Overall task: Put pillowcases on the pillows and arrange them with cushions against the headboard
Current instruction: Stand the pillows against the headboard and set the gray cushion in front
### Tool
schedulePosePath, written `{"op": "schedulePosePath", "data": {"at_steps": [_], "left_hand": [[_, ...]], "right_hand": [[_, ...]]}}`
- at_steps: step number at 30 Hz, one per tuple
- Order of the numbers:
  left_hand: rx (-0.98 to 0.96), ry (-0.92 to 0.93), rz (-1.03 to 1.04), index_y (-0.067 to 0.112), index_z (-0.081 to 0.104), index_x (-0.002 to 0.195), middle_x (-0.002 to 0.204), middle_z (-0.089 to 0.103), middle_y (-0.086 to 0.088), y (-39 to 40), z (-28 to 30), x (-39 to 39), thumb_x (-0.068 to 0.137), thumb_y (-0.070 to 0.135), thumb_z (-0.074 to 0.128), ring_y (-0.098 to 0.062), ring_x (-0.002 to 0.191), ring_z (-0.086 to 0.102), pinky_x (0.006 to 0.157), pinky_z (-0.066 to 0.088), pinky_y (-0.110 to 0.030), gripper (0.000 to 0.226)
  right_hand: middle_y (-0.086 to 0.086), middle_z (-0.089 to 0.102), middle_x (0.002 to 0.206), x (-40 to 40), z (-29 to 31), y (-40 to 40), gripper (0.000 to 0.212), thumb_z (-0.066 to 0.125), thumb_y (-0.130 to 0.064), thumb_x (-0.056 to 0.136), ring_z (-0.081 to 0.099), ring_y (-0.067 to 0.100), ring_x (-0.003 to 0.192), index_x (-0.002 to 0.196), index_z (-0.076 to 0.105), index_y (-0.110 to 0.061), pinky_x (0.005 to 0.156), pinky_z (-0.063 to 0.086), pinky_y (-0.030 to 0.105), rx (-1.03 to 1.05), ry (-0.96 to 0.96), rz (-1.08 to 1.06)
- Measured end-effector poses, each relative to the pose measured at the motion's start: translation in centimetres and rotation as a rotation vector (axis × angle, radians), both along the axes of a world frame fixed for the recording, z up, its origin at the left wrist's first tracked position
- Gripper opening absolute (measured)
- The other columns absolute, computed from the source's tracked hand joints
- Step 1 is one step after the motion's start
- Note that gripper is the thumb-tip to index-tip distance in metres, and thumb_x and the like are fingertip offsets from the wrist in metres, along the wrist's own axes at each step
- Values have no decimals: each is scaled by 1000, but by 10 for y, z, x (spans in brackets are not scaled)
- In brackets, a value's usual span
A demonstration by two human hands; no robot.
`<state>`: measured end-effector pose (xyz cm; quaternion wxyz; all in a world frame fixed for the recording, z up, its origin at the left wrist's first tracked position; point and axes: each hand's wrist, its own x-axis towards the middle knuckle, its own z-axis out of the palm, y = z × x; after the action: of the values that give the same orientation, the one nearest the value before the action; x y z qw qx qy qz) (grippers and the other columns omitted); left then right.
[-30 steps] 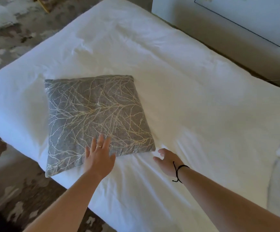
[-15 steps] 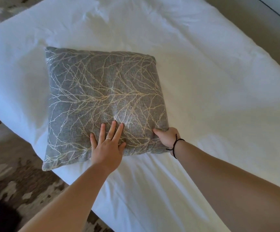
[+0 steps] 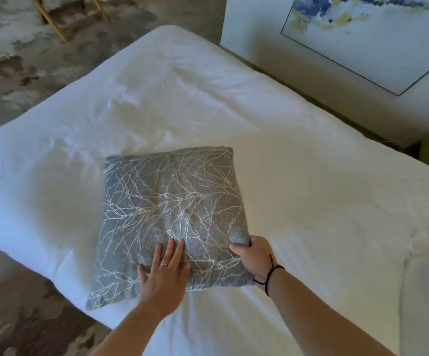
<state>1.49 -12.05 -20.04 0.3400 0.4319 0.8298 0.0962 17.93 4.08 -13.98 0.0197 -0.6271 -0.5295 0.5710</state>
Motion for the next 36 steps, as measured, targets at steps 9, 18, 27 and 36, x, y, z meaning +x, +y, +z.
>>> {"op": "schedulePosePath", "data": {"at_steps": [9, 18, 27, 36], "left_hand": [[305, -487, -26, 72, -15, 134, 154, -20, 33, 79, 110, 188, 84, 81, 15, -15, 145, -22, 113, -5, -70, 59], [567, -923, -247, 58, -2, 147, 162, 9, 21, 103, 234, 388, 82, 84, 16, -10, 148, 19, 118, 26, -50, 72], [235, -749, -833, 66, -11, 140, 160, -24, 12, 38, 218, 527, 78, 84, 34, -20, 149, 13, 113, 20, -40, 78], [175, -490, -801, 57, 1, 147, 163, -13, 10, 38, 210, 598, 82, 79, 37, -21, 149, 15, 117, 26, -49, 78]], "right_hand": [[-5, 67, 59, 168, 172, -27, 22, 72, -14, 83, 64, 8, 57, 63, 64, -13, 52, 47, 21, 440, -27, -134], [-4, 59, 59, 329, 303, -102, 26, 73, -21, 85, 56, 7, 53, 65, 56, -22, 44, 38, 17, 925, -270, -319], [0, 61, 82, 536, 195, -175, 21, 53, -35, 98, 59, 19, 73, 101, 53, -15, 68, 53, 36, 408, -673, -696], [-8, 60, 83, 598, 152, -188, 42, 49, -61, 92, 58, 13, 71, 117, 47, -27, 59, 48, 30, 439, -517, -402]]}}
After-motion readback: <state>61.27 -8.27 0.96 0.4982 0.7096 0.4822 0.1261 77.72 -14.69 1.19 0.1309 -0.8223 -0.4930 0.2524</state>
